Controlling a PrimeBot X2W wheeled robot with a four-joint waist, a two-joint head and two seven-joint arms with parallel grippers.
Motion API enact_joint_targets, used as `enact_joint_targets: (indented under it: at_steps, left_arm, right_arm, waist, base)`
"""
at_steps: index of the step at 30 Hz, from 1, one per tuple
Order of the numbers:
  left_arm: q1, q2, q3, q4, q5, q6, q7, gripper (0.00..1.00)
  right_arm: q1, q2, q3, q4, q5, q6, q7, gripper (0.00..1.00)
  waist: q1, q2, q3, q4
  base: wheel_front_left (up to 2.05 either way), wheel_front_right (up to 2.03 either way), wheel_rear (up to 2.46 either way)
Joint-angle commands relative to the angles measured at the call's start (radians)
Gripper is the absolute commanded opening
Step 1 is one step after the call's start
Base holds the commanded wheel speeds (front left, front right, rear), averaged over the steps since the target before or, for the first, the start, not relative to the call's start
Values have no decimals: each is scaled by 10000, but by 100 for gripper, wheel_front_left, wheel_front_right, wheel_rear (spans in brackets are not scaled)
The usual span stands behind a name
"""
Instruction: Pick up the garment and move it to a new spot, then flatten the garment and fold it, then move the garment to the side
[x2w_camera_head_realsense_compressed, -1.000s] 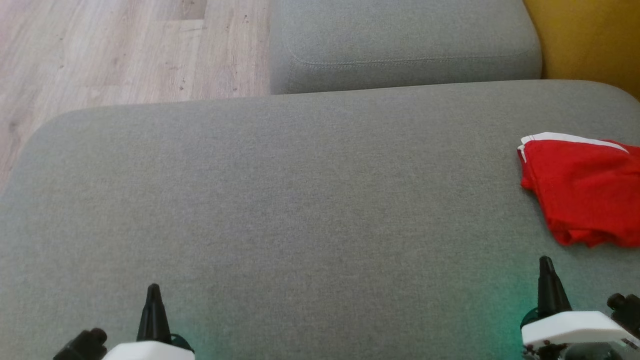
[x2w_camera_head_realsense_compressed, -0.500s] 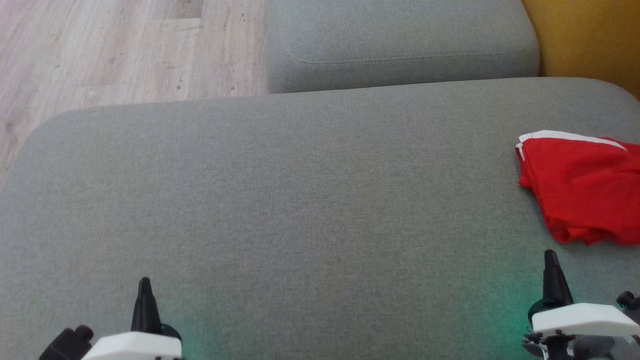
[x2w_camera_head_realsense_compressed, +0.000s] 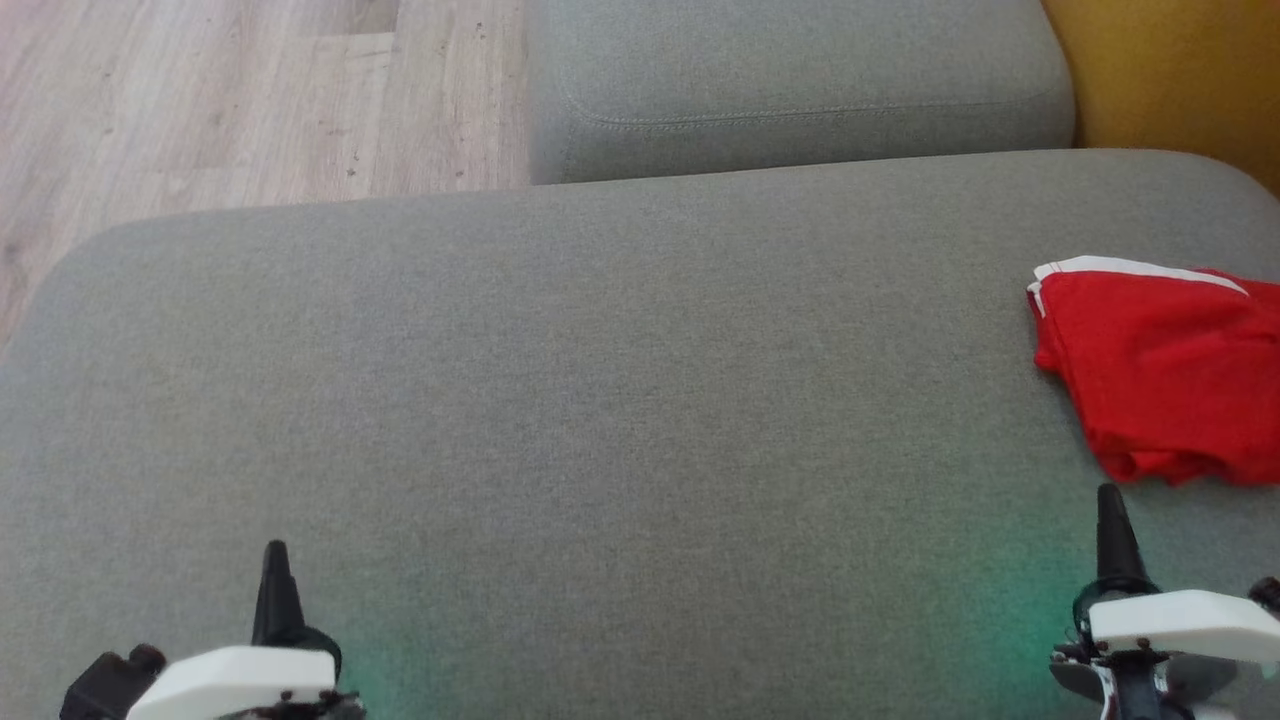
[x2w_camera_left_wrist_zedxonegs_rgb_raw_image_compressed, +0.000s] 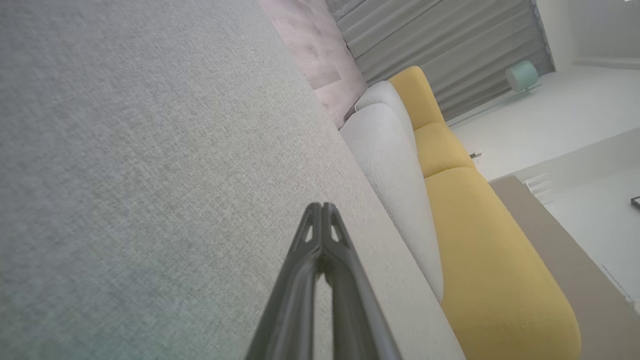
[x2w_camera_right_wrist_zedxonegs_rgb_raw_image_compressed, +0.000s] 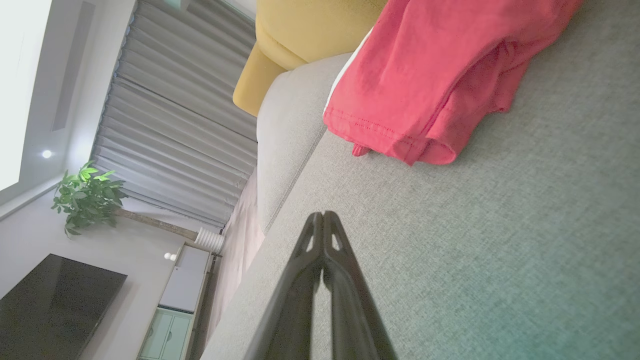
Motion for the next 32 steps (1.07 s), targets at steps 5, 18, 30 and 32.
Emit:
enact_joint_targets:
  at_steps: [5, 18, 30, 32]
  left_arm:
    - [-632, 17, 378, -383, -729, -142, 194, 0]
    - [-884, 16, 663, -439, -2297, -239, 600, 0]
    - [-1081, 14, 887, -484, -3525, -315, 918, 0]
    - [-1117, 14, 927, -492, -3749, -328, 976, 0]
  right_arm:
    - [-650, -61, 81, -419, 833, 53, 182, 0]
    - [-887, -69, -2, -536, 2575, 62, 585, 0]
    - [-1072, -75, -67, -628, 3941, 69, 900, 0]
    - [-1106, -76, -79, -645, 4190, 70, 957, 0]
  waist:
    - [0, 0, 15, -24]
    - [0, 0, 55, -88]
    - [0, 0, 86, -138]
    - [0, 0, 92, -148]
  base:
    - [0, 0, 0]
    - [0, 0, 0]
    - [0, 0, 0]
    - [0, 0, 0]
